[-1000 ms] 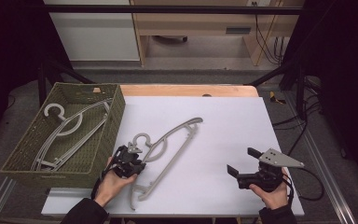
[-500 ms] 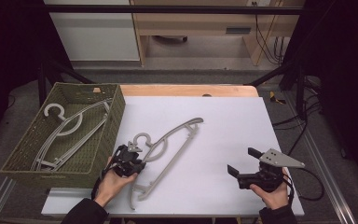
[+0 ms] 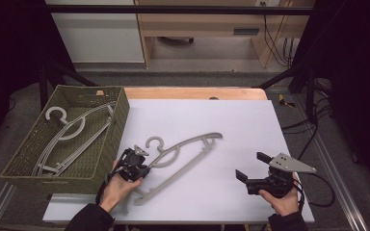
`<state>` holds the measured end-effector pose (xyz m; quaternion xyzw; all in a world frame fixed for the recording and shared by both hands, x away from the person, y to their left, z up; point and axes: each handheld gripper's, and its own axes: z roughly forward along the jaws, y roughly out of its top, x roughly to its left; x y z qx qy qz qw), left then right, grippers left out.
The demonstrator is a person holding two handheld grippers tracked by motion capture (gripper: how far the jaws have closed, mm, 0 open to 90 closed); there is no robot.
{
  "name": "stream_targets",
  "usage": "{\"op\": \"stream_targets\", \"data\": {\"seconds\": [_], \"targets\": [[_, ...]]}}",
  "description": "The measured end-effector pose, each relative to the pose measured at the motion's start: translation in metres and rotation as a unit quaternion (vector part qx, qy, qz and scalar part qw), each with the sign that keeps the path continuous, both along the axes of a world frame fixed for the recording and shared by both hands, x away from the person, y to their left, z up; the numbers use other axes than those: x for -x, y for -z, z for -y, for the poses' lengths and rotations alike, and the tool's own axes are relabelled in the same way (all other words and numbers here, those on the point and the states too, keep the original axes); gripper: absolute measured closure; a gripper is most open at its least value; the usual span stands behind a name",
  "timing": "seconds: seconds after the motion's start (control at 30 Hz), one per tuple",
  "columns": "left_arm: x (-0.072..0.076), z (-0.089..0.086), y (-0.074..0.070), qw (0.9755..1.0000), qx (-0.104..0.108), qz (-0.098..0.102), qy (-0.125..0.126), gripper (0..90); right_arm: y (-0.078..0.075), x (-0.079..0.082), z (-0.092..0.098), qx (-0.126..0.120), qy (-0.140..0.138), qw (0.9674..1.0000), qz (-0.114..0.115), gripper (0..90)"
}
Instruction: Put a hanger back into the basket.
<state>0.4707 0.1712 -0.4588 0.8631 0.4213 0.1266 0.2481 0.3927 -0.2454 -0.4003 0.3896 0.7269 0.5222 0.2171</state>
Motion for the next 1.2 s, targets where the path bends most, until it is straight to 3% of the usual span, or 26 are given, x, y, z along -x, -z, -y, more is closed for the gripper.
{"op": "stream_targets", "data": {"seconds": [0.2,0.43,0.47,0.57,0.7,0.97,1.03,1.2], "targets": [[-0.001,0.000,-0.001,0.9996,-0.014,0.000,0.023,79.6,0.000,0.000,0.000,-0.001,0.002,1.0000,-0.002,1.5],[-0.001,0.003,-0.003,0.9991,-0.033,-0.014,0.023,76.3,-0.001,0.001,0.001,-0.003,0.003,1.0000,0.000,1.5],[0.000,0.008,-0.004,0.9985,-0.048,-0.013,0.024,77.6,-0.001,0.001,0.001,-0.002,0.003,1.0000,0.001,1.5],[0.000,0.012,-0.005,0.9977,-0.062,-0.014,0.022,79.6,-0.002,0.001,0.001,-0.002,0.001,1.0000,0.002,1.7],[-0.001,0.011,-0.005,0.9980,-0.056,-0.019,0.019,81.3,-0.002,0.001,0.001,-0.004,-0.001,1.0000,0.001,1.7],[0.004,0.007,-0.007,0.9989,-0.037,0.009,0.026,82.2,-0.002,0.001,0.002,-0.004,-0.003,1.0000,0.000,1.8],[0.008,0.005,-0.014,0.9991,-0.022,0.026,0.024,82.2,-0.002,0.001,0.003,-0.003,-0.001,1.0000,0.002,1.9],[0.015,-0.001,-0.028,0.9987,-0.014,0.046,0.020,82.2,-0.003,0.002,0.004,-0.006,0.001,1.0000,0.002,1.9]]}}
